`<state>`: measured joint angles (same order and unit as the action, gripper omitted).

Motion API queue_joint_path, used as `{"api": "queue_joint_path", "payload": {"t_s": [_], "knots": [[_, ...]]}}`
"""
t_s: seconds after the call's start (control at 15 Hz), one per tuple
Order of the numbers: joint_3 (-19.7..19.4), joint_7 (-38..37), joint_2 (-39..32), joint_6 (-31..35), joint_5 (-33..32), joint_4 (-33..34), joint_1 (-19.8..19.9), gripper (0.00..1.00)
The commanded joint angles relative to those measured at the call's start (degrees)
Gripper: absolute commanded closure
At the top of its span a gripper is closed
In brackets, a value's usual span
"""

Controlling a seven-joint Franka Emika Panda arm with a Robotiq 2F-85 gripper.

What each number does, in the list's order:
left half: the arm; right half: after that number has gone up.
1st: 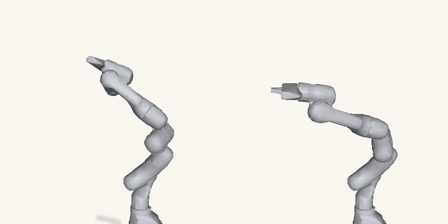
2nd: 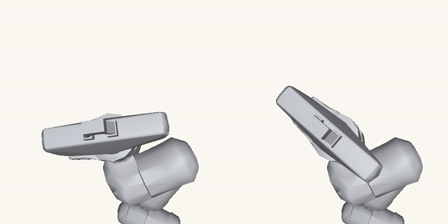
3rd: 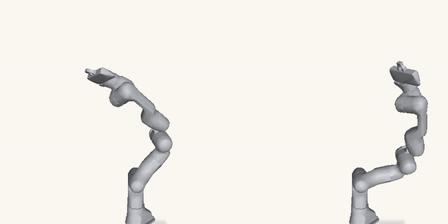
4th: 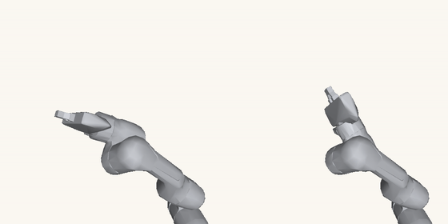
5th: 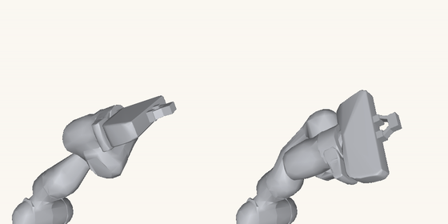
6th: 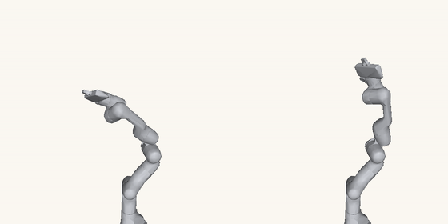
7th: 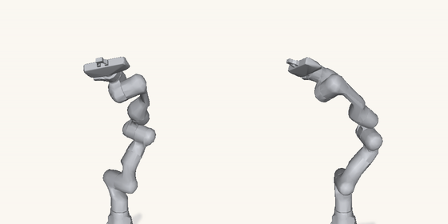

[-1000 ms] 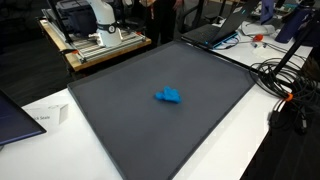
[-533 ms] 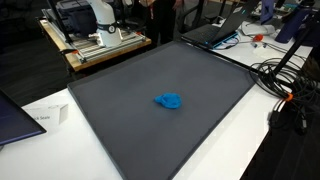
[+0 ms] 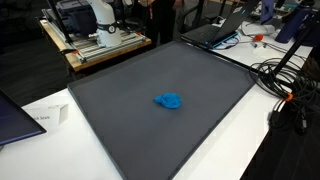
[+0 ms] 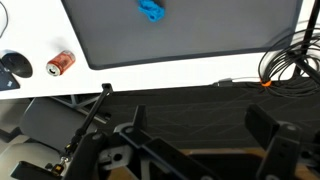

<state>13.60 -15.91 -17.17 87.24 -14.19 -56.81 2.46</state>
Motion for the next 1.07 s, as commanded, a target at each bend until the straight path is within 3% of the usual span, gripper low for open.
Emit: {"api": "queue_joint_path", "payload": {"t_s": [0.0,0.67,0.73,1.0], "knots": [[-0.1,0.1,2.3,5.6,-0.5,-10.2,0.5,0.00],[-0.1,2.4,4.7,20.9,-0.3,-32.3,1.7,0.00],[-4.7,3.0,4.9,22.6,0.5,-33.8,-2.1,0.00],[-7.9,3.4,4.1,27.0,-1.8,-38.3,-4.7,0.00]]}}
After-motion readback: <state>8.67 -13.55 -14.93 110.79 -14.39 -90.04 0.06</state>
